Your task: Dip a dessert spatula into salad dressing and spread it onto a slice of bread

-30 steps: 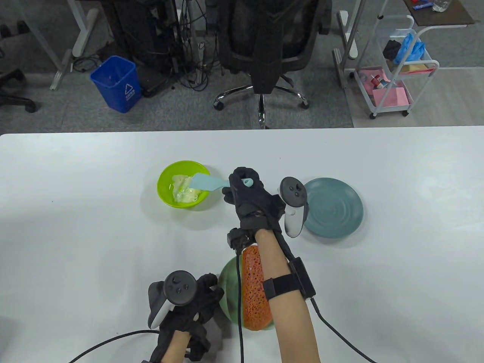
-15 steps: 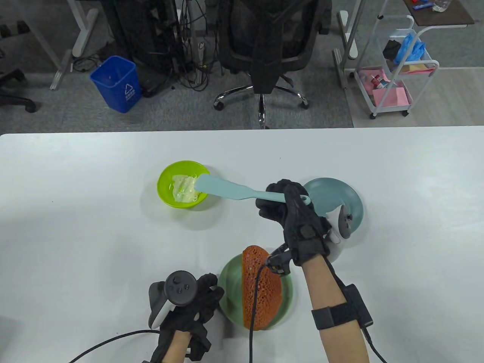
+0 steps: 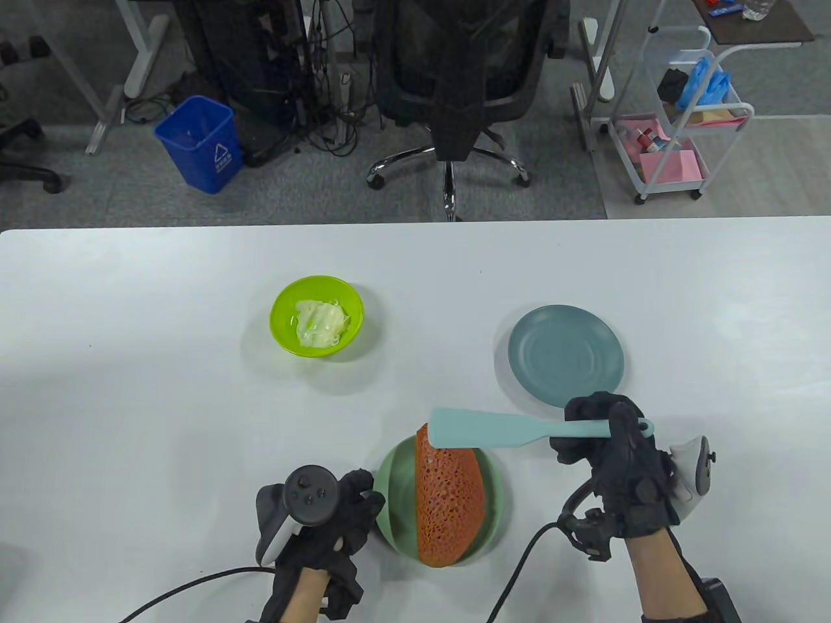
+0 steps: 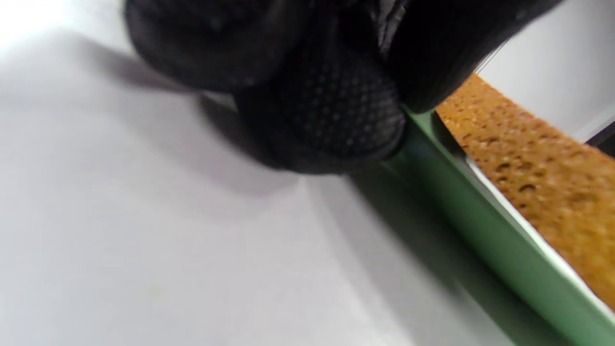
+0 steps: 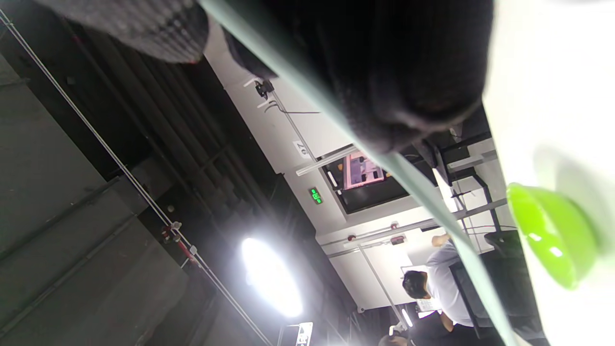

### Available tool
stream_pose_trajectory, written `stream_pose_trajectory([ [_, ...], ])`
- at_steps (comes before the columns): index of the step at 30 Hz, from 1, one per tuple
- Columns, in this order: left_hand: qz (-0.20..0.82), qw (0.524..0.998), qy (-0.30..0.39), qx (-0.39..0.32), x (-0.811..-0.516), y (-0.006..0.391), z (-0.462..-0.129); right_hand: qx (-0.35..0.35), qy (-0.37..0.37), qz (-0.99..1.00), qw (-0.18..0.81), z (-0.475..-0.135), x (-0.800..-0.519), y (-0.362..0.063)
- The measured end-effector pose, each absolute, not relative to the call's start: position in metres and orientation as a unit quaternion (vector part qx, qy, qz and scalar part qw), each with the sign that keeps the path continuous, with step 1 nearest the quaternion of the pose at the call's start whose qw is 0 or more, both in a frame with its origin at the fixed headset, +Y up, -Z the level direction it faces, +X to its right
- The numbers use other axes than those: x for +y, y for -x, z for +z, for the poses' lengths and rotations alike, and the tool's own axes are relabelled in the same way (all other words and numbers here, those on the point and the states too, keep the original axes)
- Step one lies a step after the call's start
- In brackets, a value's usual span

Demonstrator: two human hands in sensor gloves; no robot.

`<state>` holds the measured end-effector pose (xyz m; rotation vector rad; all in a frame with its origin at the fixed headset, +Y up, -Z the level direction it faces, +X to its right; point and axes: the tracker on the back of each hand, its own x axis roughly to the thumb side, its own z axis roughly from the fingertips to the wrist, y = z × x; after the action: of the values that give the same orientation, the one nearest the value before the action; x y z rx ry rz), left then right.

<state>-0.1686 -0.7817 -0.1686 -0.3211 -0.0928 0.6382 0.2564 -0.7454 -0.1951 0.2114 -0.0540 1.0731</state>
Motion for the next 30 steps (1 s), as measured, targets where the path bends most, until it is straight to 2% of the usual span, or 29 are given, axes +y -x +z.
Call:
stream_pose_trajectory([
  [6,0.314,0.935,0.159,-0.045,-0.782,0.169,-0.169,-0.030,-0.098,0.524,0.845,-0.185,-0.771,-0.263],
  [19,0.312,0.936,0.157,-0.045,-0.782,0.168,-0.168,-0.031,-0.096,0.604,0.790,-0.173,-0.774,-0.243],
  [30,0.313,0.936,0.158,-0.044,-0.782,0.168,-0.169,0.007,-0.071,0.609,0.790,-0.172,-0.782,-0.236],
])
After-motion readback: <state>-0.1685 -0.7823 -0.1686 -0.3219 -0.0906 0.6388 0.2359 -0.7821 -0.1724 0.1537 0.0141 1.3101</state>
